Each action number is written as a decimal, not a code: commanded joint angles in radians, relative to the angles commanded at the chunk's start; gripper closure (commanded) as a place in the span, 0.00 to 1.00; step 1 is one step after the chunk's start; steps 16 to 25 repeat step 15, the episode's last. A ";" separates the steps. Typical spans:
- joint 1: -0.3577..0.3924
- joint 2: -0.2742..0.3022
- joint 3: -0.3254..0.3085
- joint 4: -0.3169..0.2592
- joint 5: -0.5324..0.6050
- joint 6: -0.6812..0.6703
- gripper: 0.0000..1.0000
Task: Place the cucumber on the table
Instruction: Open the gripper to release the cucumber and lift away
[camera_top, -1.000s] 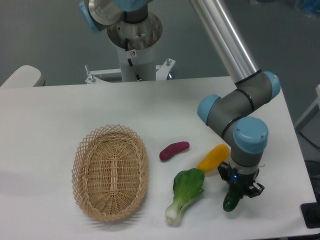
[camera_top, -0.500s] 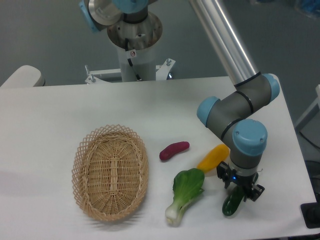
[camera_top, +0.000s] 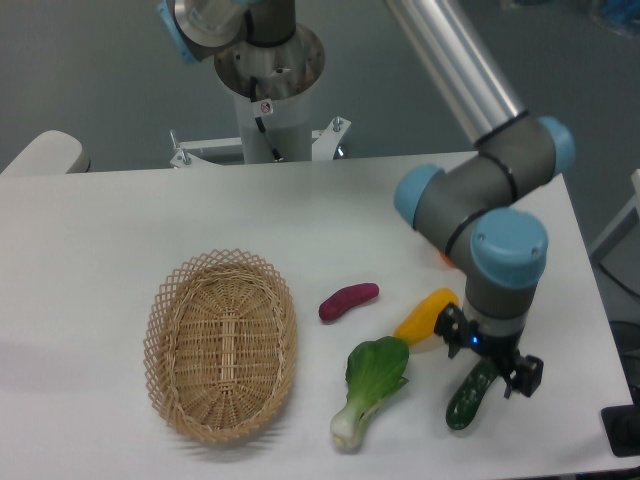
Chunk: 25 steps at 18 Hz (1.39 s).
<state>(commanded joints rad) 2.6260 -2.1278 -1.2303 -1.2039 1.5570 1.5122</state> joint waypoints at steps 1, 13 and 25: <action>0.032 0.017 -0.003 -0.025 0.000 0.026 0.01; 0.137 0.057 -0.006 -0.091 0.002 0.210 0.01; 0.137 0.057 -0.008 -0.091 0.002 0.210 0.01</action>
